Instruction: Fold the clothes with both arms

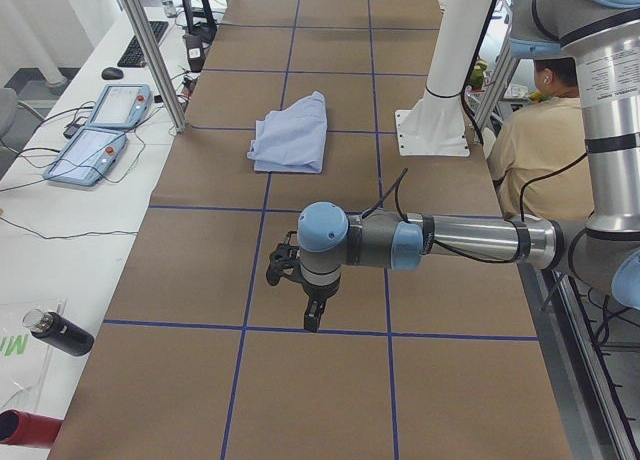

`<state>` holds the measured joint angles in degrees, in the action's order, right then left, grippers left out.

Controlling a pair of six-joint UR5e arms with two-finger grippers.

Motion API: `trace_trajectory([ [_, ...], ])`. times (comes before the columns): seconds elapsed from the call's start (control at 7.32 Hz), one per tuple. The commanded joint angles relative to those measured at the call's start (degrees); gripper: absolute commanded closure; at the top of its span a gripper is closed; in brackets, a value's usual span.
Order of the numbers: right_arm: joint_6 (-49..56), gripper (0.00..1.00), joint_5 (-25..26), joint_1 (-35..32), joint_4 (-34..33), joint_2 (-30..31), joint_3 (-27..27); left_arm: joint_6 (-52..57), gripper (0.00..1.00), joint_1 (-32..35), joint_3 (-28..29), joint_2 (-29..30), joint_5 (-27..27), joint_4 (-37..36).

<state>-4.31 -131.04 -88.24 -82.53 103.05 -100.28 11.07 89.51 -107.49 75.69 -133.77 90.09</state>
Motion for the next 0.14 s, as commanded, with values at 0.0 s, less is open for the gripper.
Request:
trace_trajectory([
  [0.0,0.0,0.00,0.0,0.0,-0.1,0.0,0.0,0.0,0.00,0.0,0.0,0.0,0.0,0.0],
])
